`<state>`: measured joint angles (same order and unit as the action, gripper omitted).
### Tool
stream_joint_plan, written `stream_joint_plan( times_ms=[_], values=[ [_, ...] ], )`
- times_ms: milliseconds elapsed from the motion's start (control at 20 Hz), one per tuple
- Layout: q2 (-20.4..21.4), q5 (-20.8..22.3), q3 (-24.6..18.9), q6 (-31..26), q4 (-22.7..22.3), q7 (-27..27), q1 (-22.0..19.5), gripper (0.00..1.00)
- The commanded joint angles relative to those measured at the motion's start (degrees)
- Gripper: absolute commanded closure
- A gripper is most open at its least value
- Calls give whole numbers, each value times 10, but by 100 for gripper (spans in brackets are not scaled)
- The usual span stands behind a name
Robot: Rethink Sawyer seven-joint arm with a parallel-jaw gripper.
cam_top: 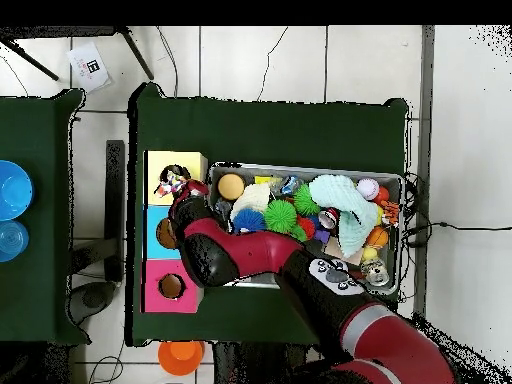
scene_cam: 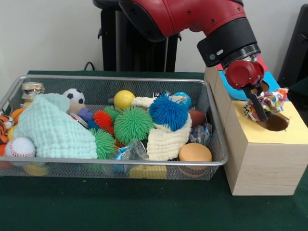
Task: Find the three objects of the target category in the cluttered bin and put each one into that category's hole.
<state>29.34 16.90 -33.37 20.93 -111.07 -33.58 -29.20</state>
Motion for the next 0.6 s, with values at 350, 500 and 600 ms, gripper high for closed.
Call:
stream_joint_plan(
  times_ms=[350, 500, 600],
  values=[
    [-21, -79, -15, -214, -13, -131, 19, 0],
    [-16, -95, -10, -225, -14, -130, 25, 0],
    [-7, -114, -2, -241, -15, -129, 33, 0]
  ],
)
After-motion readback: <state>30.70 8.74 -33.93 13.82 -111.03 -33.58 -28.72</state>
